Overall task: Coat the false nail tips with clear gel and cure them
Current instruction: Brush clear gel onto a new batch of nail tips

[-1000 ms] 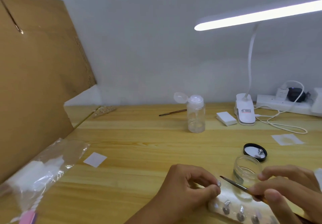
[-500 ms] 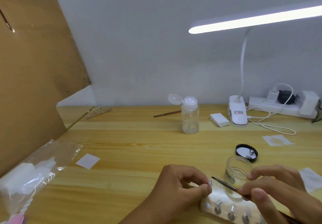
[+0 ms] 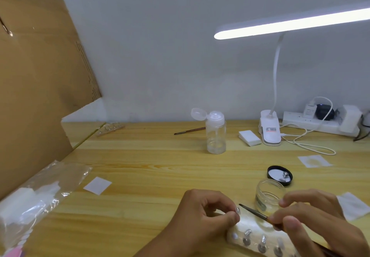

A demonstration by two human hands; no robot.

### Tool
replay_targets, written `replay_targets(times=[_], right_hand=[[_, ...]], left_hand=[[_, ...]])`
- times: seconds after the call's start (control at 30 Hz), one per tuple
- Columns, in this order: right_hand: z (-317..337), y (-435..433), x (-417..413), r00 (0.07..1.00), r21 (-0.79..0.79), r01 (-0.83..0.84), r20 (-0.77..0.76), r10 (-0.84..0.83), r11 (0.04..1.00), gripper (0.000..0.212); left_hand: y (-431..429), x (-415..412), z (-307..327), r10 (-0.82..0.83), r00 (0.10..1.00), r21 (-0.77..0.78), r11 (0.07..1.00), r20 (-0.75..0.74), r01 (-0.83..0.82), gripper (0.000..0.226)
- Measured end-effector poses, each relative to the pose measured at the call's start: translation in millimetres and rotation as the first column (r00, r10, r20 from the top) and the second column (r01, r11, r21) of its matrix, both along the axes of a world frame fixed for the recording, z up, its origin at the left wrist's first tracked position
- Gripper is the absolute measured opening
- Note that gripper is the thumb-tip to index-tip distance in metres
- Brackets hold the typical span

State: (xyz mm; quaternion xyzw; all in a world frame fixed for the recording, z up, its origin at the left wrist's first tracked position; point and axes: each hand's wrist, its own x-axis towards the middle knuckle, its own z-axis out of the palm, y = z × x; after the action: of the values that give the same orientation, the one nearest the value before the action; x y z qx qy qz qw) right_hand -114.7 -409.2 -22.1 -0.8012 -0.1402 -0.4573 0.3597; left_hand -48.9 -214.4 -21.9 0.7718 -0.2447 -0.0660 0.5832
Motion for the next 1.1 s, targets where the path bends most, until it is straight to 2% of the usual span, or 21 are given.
replay_targets(times=[0.4,0.57,0.67,0.8,1.1], right_hand=[[0.3,-5.3,4.2,0.997,-0.048,0.010,0.070,-0.007,0.999,0.061],[-4.4,-9.2,5.5,0.998,-0.065,-0.005,0.055,0.008,0.998,0.056],[-6.9,-10.4,5.5,0.999,-0.051,-0.013,0.043,0.015,0.999,0.051],[-7.9,-10.7,4.4,0.999,-0.036,-0.015,0.030,0.017,0.999,0.049],[-4.6,-10.2,1.7,0.999,-0.039,-0.039,0.011,0.039,0.998,0.051]], left_hand=[[0.1,3.6,-2.1,0.005,1.000,-0.005,1.000,-0.021,-0.006,0.011],[-0.4,1.7,-1.6,0.003,1.000,0.021,1.000,-0.005,-0.003,0.016],[-0.8,1.3,-1.5,0.033,0.999,0.007,0.999,0.000,-0.033,0.002],[-0.6,1.2,-2.6,0.047,0.999,-0.013,0.999,0.024,-0.047,0.017],[-0.1,1.8,-4.3,0.042,0.999,-0.013,0.999,0.021,-0.042,0.021]])
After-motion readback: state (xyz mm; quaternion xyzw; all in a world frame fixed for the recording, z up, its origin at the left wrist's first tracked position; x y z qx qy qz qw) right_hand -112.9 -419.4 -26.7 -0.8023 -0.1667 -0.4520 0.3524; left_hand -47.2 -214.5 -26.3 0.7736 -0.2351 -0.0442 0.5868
